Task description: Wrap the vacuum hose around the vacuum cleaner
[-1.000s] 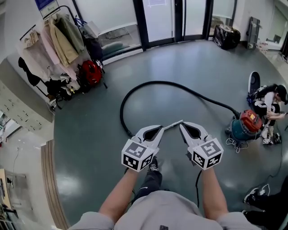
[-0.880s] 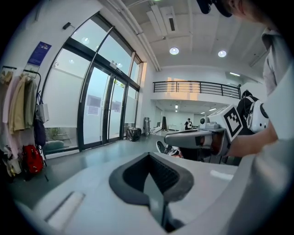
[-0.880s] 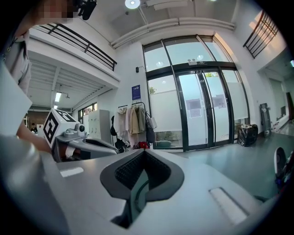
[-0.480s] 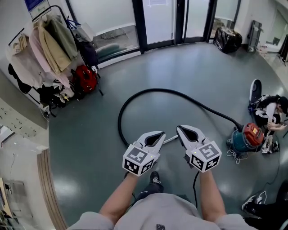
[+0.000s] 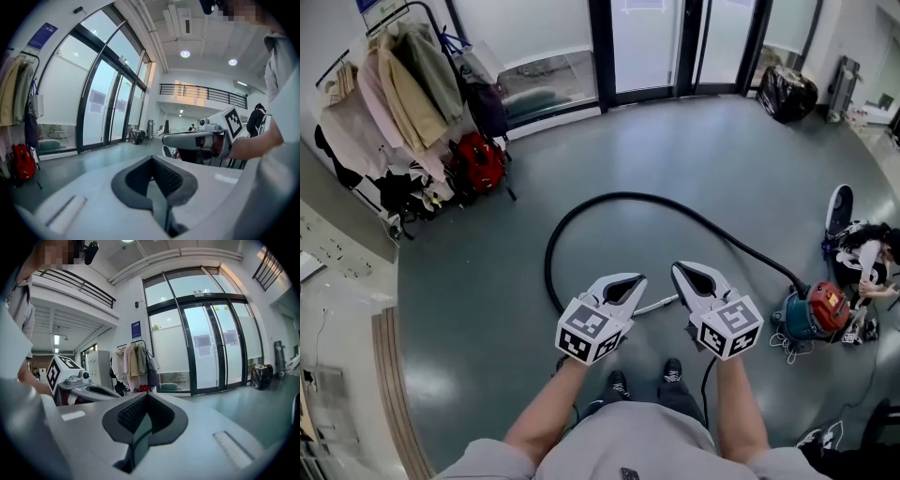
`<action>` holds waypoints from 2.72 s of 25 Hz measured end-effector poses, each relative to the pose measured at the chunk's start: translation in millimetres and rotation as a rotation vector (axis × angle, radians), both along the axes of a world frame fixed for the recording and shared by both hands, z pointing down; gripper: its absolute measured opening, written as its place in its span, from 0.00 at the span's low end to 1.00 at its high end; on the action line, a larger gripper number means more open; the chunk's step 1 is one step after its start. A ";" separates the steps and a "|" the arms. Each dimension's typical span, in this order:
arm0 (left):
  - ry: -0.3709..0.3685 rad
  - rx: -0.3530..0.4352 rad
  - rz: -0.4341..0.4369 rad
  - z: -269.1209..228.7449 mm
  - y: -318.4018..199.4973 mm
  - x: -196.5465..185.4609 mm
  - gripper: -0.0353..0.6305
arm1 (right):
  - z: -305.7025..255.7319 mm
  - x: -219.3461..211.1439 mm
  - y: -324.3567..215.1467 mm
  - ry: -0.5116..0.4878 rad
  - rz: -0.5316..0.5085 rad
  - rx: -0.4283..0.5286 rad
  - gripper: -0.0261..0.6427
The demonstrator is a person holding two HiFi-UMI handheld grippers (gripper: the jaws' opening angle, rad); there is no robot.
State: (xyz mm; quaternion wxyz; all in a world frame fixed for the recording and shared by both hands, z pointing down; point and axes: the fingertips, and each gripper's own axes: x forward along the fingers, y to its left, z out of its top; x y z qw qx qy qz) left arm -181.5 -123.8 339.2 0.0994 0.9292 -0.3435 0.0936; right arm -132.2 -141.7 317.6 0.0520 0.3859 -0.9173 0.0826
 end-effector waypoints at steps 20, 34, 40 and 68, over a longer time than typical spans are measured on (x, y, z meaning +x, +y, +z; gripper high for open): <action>-0.090 0.010 -0.182 -1.7 -40.6 56.1 0.05 | 2.8 39.5 -55.7 -0.035 -0.278 0.017 0.08; -0.215 -0.126 -0.150 112.7 -63.4 10.2 0.05 | 105.0 30.3 -67.0 0.103 -0.297 -0.073 0.07; -0.298 -0.225 -0.117 238.8 -84.3 7.6 0.05 | 240.8 45.5 -80.2 0.161 -0.256 -0.256 0.07; -0.567 -0.481 0.328 851.7 -124.0 5.5 0.24 | 835.1 40.0 -117.9 0.501 -0.507 -0.463 0.31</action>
